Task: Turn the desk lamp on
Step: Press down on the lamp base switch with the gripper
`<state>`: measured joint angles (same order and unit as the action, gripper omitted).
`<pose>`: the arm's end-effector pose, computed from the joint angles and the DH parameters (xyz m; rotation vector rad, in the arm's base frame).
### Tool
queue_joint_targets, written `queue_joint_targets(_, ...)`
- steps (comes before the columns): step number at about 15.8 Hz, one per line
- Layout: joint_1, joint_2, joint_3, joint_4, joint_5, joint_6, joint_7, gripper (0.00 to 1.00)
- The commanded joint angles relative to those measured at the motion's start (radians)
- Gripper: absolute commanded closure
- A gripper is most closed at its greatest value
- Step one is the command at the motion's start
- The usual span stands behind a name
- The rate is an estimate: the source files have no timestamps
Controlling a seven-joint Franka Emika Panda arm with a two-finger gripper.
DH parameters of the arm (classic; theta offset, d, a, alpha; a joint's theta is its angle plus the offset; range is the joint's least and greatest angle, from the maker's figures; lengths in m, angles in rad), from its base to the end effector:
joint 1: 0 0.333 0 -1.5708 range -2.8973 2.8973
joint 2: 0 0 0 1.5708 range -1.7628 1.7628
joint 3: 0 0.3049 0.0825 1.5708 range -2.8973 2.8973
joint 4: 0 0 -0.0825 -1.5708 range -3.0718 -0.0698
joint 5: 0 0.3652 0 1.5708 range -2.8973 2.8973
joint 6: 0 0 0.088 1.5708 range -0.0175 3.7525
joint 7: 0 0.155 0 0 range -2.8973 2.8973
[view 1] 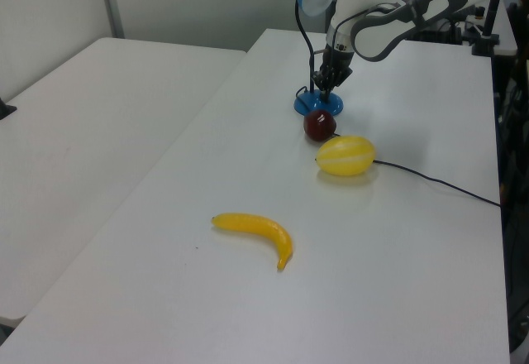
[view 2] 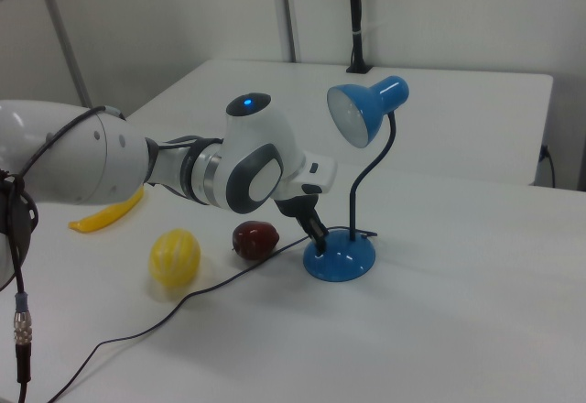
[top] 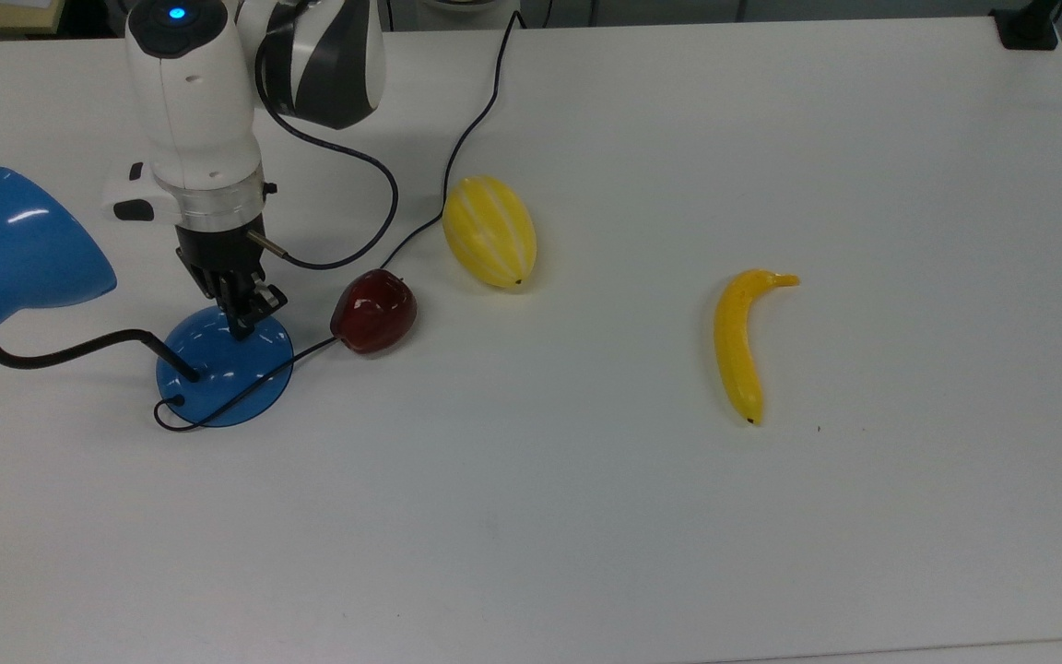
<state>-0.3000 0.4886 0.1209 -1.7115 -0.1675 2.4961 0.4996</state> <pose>0.6763 -0.1340 0.2948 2.9576 -0.8869 0.4785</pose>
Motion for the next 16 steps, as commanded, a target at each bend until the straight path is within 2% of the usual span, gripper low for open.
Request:
queue_joint_targets(1,0.009,0.033,-0.012,0.001,-0.024,0.026,0.028,1.00)
queue_joint_targets(16,0.010,0.064,-0.026,0.038,-0.024,0.026,0.028,1.00)
